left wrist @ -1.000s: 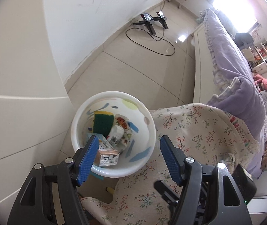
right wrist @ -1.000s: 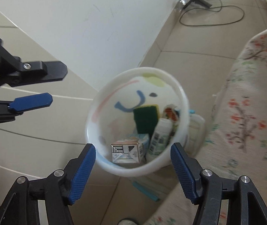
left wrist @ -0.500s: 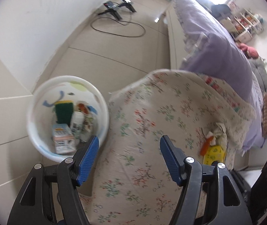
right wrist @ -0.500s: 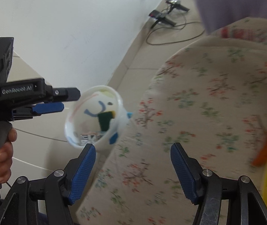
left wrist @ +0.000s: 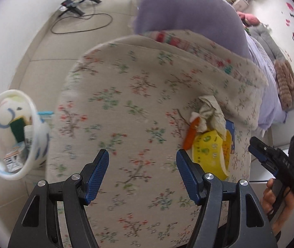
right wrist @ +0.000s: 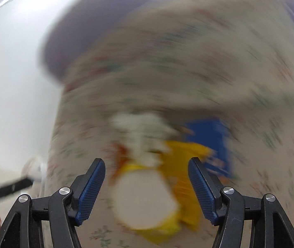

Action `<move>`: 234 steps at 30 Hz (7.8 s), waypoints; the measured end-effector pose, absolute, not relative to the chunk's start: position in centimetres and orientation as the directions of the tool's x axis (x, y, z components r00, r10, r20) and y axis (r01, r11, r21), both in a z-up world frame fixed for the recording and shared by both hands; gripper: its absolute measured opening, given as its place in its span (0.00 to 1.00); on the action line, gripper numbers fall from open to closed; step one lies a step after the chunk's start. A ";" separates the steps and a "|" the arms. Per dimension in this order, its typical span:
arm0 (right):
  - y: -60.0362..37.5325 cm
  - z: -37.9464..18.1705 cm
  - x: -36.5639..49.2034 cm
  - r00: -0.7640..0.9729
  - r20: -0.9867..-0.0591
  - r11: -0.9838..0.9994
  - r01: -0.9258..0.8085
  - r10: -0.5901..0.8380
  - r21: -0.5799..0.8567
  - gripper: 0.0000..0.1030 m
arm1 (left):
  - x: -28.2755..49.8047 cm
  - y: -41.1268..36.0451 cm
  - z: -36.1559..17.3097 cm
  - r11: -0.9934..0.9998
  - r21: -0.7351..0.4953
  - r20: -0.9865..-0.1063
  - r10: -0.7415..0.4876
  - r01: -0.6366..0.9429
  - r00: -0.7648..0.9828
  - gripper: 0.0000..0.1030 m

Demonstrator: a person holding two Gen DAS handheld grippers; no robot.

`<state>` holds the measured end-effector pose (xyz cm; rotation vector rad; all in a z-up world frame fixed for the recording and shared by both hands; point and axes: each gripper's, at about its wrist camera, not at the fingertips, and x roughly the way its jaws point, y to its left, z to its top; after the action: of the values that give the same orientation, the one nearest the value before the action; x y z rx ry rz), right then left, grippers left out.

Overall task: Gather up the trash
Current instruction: 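Return both tools to the remaining trash on the cloth, then grasp the orange wrapper with left tool while right tool grasps yellow wrapper, then carry both wrappers to the white bucket and open both tools to drop them, then grasp the yellow-white cup with left tool while right tool grasps blue biscuit box, then carry cup and box to the white bucket and release both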

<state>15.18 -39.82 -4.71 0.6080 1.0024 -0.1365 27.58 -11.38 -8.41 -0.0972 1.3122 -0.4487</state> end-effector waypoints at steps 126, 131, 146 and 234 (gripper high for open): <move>-2.2 -11.7 26.8 0.449 -0.841 0.953 -0.151 0.302 0.261 0.39 | 31.3 16.8 -8.3 0.839 -0.447 -0.882 -0.357 -0.309 0.306 0.53; -7.5 -8.8 25.5 0.485 -0.821 0.951 -0.083 0.300 0.298 0.40 | 31.5 13.0 -8.1 0.870 -0.430 -0.888 -0.360 -0.240 0.287 0.53; -26.3 -1.6 19.6 0.585 -0.800 0.978 0.052 0.135 0.204 0.52 | 25.6 -6.5 -7.9 0.842 -0.524 -0.833 -0.538 0.127 0.129 0.62; -27.5 -4.1 18.2 0.552 -0.792 0.953 -0.017 0.260 0.301 0.60 | 29.4 12.3 -4.7 0.865 -0.487 -0.825 -0.411 -0.119 0.388 0.24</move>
<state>18.22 -27.52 -4.14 0.2727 0.9749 0.1662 29.44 12.30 -4.69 -0.5219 1.1713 -0.1966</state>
